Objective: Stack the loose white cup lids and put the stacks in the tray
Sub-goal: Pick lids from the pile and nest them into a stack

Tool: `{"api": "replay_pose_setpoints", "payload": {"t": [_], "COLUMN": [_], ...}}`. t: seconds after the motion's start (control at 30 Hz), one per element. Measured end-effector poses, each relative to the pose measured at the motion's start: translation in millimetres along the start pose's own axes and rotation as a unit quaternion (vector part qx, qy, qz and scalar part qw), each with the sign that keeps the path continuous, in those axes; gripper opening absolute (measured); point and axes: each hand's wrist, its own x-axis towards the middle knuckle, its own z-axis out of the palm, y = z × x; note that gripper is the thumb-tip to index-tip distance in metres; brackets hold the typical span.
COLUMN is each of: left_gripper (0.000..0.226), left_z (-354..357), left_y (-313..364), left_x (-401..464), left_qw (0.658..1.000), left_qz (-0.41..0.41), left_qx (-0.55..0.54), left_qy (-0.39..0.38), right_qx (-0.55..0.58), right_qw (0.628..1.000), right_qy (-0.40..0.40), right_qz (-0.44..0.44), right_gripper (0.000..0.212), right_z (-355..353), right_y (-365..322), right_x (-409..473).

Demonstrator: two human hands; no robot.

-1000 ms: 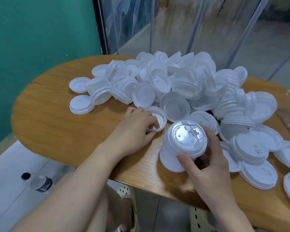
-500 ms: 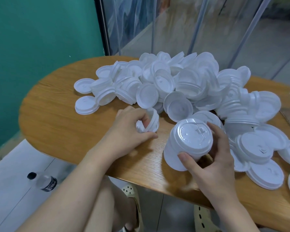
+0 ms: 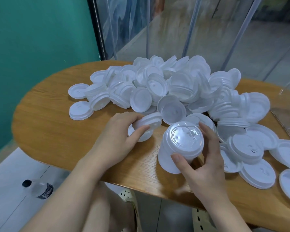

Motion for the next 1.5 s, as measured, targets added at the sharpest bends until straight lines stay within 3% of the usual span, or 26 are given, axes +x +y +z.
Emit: {"api": "replay_pose_setpoints", "payload": {"t": [0.2,0.33,0.47,0.57,0.63,0.77,0.87,1.07,1.33,1.5], "left_gripper": [0.013,0.018,0.021,0.025,0.031,0.036,0.015,0.019,0.021,0.035], "left_z": [-0.3,-2.1,-2.5,2.1,8.8,19.4,26.1,29.0,32.6,37.7], "left_y": [20.5,34.4,47.7,55.4,58.6,55.0,48.9,47.1,45.0,43.0], "left_x": [-1.6,-2.8,1.4,3.5,4.1,6.1,8.3,5.9,5.9,5.8], "left_qw": [0.990,0.964,0.898,0.848,0.833,0.865,0.906,0.949,0.955,0.958], "left_qz": [0.009,-0.017,-0.041,-0.090,-0.138,-0.173,-0.157,-0.107,-0.078,-0.069], "left_qx": [-0.128,-0.246,-0.421,-0.517,-0.533,-0.471,-0.392,-0.293,-0.283,-0.275], "left_qy": [0.059,0.103,0.120,0.073,0.044,0.014,-0.012,-0.049,-0.047,-0.031], "right_qx": [0.015,0.007,-0.009,-0.013,-0.009,-0.006,-0.005,-0.004,0.024,0.030], "right_qw": [1.000,1.000,1.000,1.000,1.000,1.000,1.000,1.000,0.999,0.999], "right_qy": [-0.009,-0.012,-0.013,-0.012,-0.013,-0.013,-0.011,-0.014,-0.016,-0.021], "right_qz": [-0.007,-0.004,-0.005,-0.001,0.001,0.002,0.000,0.002,0.020,0.023], "right_gripper": [0.077,0.075,0.073,0.073,0.071,0.069,0.071,0.074,0.090,0.097], "right_z": [1.7,1.7,1.4,1.6,2.4,3.4,3.0,2.1,3.1,2.5], "right_y": [1.1,1.3,4.4,4.5,2.8,1.8,3.5,5.1,6.5,7.9], "right_x": [0.0,1.2,0.9,0.4,0.6,1.1,0.8,0.9,1.6,1.5]}}
